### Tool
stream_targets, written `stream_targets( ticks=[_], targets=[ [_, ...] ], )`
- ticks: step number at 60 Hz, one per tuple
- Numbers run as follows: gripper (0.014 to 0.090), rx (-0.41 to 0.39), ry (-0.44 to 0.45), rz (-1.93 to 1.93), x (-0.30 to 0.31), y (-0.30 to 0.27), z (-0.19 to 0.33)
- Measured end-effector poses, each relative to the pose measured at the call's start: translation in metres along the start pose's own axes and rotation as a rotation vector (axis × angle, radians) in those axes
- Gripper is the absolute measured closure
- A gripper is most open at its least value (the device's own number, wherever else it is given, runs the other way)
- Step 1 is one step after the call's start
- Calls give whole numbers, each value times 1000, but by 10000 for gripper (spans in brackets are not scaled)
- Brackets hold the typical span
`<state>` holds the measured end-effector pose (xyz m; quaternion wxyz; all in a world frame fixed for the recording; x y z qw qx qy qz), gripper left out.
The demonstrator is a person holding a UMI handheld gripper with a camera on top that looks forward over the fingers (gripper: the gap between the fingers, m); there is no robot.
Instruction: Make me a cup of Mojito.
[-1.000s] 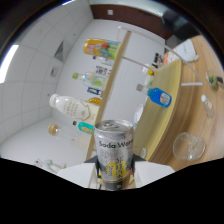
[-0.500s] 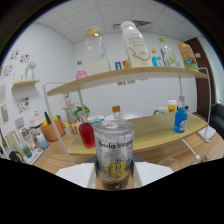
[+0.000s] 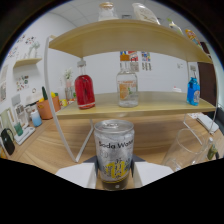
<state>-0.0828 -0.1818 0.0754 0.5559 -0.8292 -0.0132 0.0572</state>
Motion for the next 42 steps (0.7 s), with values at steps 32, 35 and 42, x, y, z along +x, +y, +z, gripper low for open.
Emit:
stream_targets(
  ticks=[32,35,42],
  targets=[
    [467,-13,46,-68,1,26,-17],
    [375,-44,60,-70,3,28,-20],
    [209,-107,65,-56,3,29,-38]
  ],
)
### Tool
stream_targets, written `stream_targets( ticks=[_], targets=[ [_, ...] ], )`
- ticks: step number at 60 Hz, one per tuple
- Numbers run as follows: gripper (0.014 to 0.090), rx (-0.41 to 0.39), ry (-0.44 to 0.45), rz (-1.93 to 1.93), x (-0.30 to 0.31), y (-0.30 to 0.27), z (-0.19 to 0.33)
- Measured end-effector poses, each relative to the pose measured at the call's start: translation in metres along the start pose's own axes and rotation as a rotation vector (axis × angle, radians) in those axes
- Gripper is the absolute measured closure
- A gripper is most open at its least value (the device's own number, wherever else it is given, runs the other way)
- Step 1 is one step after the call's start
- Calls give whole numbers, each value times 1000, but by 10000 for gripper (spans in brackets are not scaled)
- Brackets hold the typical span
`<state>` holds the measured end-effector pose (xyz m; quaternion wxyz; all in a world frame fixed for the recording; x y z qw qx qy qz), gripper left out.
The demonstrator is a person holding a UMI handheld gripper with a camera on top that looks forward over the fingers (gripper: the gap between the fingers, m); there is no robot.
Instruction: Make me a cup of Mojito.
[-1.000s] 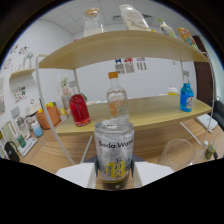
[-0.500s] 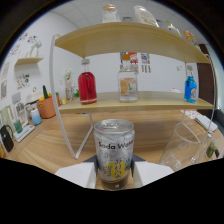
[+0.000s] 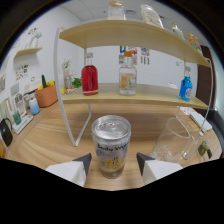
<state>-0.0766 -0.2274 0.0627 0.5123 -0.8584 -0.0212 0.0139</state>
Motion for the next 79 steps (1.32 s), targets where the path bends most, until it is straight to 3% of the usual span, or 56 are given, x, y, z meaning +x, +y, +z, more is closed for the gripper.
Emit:
stream_targets(
  ticks=[32,46,79],
  targets=[
    [190,-105,110,33,58,-4,-129],
    [189,-105,121,34,96,-3,-141],
    [190,-124,56,45,137,-1,-149]
  ],
)
